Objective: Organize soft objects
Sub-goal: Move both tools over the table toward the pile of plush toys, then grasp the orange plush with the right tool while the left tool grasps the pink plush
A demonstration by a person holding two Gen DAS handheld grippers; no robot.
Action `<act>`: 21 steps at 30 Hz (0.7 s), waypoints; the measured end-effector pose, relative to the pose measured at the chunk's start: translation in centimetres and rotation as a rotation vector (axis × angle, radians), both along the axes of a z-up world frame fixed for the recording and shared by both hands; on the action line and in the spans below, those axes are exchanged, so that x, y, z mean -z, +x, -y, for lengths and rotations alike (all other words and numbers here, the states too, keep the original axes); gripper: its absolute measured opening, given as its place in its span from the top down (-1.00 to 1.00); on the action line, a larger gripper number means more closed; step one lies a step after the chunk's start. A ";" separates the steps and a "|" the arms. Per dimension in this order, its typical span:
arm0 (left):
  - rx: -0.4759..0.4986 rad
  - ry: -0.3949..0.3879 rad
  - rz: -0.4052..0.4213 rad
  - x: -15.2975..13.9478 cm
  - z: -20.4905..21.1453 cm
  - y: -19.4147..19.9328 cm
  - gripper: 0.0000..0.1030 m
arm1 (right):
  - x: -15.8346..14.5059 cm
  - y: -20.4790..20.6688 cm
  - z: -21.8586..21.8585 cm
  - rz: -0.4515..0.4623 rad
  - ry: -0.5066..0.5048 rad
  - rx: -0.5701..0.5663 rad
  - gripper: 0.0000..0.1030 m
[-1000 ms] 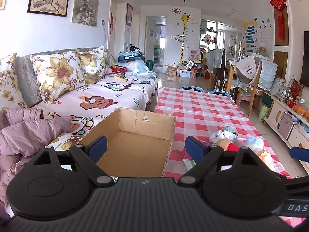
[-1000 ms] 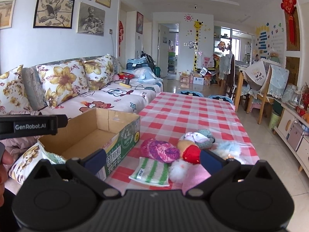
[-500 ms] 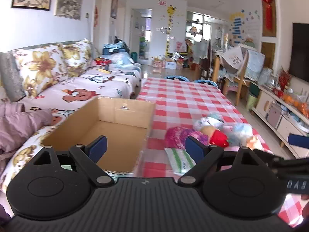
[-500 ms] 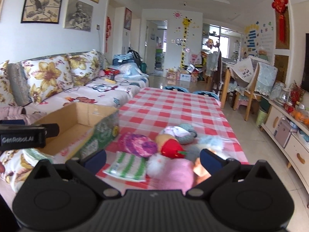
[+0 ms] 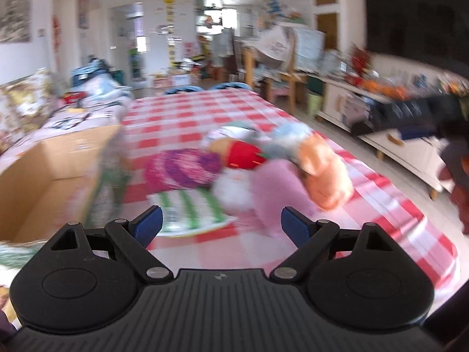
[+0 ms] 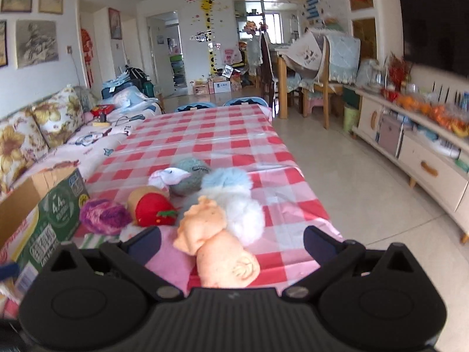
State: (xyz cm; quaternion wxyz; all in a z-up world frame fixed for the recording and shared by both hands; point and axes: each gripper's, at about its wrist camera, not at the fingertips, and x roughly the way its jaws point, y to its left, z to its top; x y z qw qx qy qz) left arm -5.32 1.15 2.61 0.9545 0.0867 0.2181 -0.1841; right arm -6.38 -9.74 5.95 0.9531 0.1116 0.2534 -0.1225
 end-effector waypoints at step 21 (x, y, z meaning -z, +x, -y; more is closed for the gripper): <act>0.137 0.009 -0.131 1.8 4.7 3.0 -1.00 | 6.1 8.7 4.1 -0.222 0.222 -0.096 -0.64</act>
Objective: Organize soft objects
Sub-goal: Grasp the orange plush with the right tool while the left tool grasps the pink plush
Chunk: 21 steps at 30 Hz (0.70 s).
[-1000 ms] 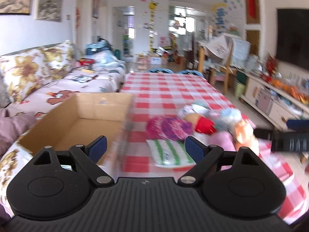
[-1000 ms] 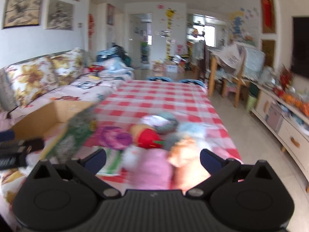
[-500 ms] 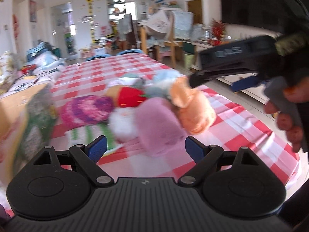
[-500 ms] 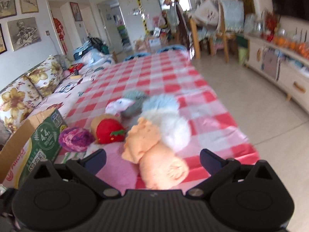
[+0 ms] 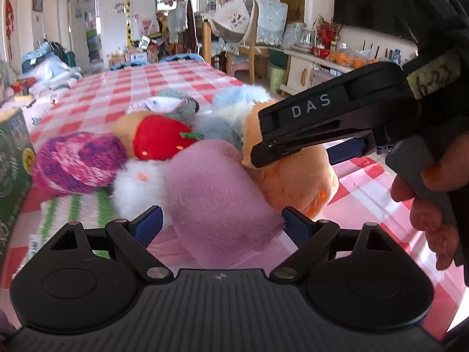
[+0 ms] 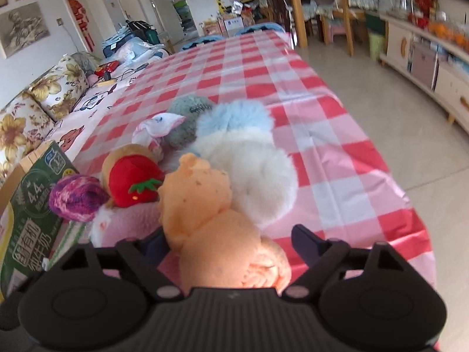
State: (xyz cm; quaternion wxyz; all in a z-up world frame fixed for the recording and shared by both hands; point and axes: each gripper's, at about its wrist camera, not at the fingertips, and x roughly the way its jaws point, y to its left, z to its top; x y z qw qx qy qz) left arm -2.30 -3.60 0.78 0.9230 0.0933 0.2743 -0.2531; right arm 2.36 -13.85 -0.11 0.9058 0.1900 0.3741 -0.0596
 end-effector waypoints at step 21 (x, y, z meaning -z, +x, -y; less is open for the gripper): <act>0.010 -0.046 -0.046 -1.8 -3.2 -2.5 -0.49 | -1.6 -1.5 -0.6 0.048 0.127 -0.008 -0.21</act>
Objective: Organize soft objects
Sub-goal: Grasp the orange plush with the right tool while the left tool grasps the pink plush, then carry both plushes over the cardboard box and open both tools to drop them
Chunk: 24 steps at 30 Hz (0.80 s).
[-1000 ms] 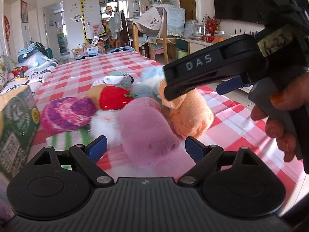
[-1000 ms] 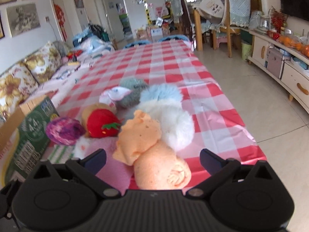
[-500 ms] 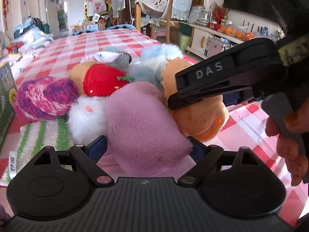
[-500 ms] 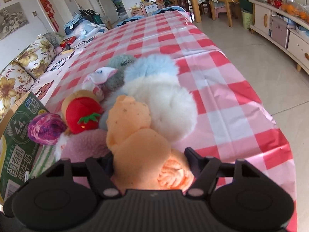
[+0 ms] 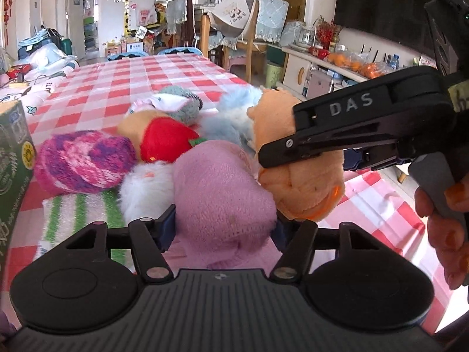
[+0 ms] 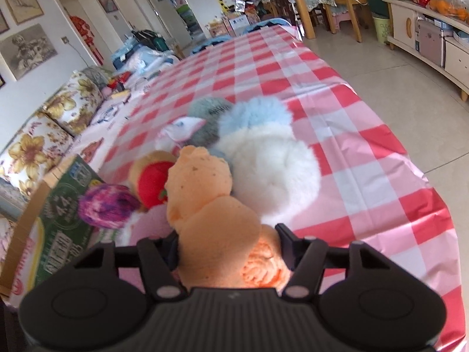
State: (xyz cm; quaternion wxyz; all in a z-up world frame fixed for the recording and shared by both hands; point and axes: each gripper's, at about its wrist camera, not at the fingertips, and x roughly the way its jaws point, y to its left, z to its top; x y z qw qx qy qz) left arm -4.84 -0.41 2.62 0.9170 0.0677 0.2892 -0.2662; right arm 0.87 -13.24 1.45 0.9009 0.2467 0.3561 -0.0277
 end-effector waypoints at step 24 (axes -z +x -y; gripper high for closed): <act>-0.223 -0.166 0.156 -8.7 -10.4 0.6 -0.48 | -9.9 0.7 -8.9 0.322 0.081 -0.176 -0.20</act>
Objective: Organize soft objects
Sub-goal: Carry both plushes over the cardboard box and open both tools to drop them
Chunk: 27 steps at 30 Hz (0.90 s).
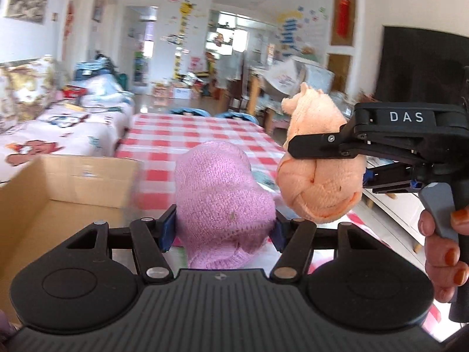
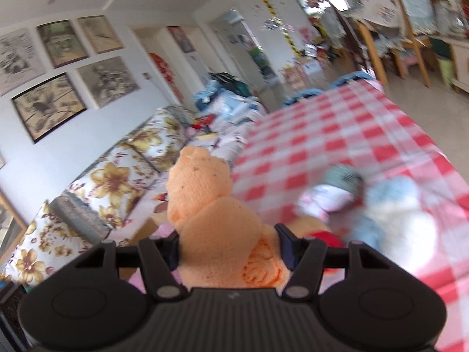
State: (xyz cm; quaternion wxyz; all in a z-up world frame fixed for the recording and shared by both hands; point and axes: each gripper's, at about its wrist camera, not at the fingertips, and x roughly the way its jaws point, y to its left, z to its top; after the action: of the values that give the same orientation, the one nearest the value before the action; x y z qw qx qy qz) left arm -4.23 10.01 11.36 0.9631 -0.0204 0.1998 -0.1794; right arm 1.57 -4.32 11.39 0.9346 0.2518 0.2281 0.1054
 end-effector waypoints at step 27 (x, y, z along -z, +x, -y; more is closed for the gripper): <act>-0.475 0.071 -0.087 -1.1 -10.6 2.8 -0.67 | 0.1 9.0 -12.9 -0.068 -0.042 -0.226 -0.81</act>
State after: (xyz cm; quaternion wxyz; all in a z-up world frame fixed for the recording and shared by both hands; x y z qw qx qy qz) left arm -1.42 20.66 12.47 0.9689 -0.0407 0.2367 0.0603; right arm 10.60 8.60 11.33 0.9135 0.2084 0.2888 0.1967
